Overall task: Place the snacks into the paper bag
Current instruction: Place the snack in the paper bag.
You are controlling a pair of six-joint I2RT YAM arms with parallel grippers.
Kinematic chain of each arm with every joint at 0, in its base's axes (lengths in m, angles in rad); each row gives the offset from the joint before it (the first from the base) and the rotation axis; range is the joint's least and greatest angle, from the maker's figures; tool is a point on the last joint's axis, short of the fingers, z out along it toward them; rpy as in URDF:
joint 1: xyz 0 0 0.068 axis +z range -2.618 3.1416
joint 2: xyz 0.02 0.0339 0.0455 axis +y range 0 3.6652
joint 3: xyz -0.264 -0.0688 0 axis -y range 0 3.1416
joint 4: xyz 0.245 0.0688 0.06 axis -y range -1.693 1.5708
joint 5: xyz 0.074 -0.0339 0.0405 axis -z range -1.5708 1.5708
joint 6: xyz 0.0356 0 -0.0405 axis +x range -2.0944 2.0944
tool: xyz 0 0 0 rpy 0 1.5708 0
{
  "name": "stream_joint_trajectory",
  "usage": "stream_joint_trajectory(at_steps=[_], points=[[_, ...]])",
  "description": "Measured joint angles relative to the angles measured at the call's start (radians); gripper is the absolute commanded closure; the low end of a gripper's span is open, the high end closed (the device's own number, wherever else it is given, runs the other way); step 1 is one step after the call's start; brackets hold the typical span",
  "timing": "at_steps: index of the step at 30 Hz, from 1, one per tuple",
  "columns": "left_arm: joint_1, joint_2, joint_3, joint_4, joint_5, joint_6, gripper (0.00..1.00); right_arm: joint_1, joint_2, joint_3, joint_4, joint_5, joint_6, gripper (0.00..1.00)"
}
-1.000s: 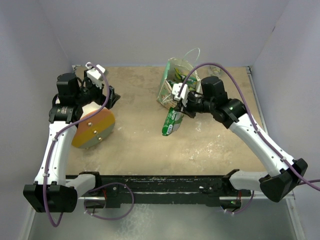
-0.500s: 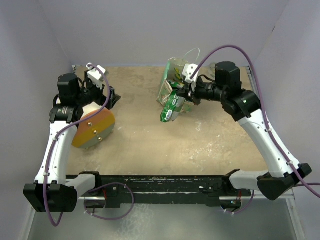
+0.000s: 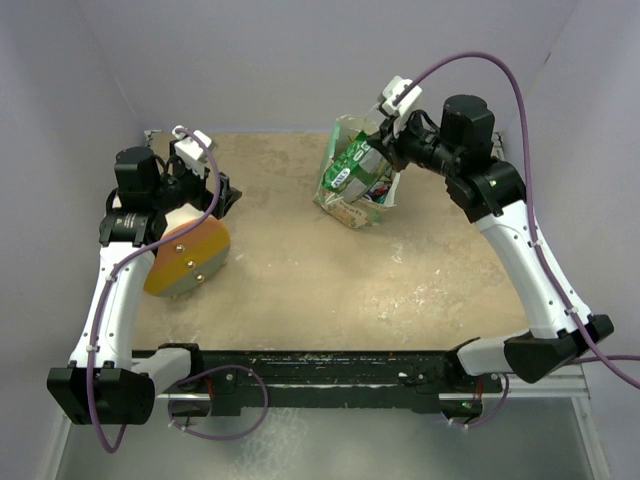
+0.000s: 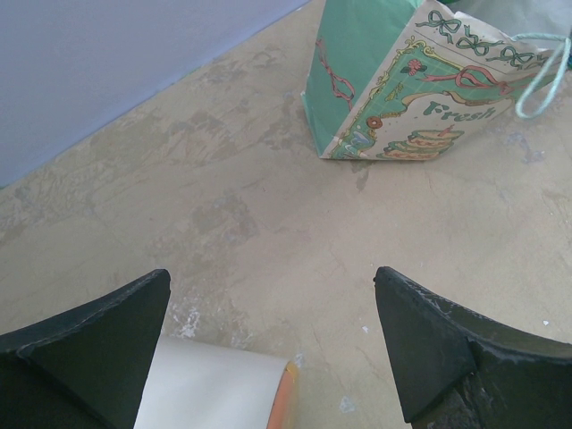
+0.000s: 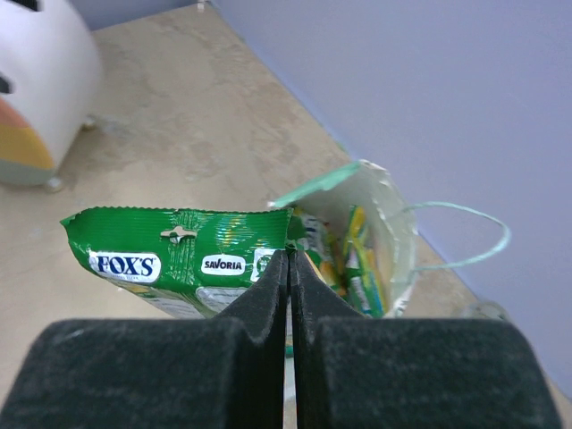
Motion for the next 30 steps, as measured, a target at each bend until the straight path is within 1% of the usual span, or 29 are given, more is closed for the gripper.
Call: stream_joint_trajectory(at_steps=[8,15,30], points=[[0.000,0.000,0.000,0.000,0.000,0.000,0.01,-0.040,0.059,0.011,0.089,0.129,0.034,1.00],[0.000,-0.003,0.000,0.000,0.000,0.003,0.01,-0.055,0.098,0.009,0.149,0.198,0.067,1.00],[0.000,-0.003,0.000,0.000,0.001,0.003,0.01,-0.055,0.128,-0.093,0.221,0.349,0.140,1.00]])
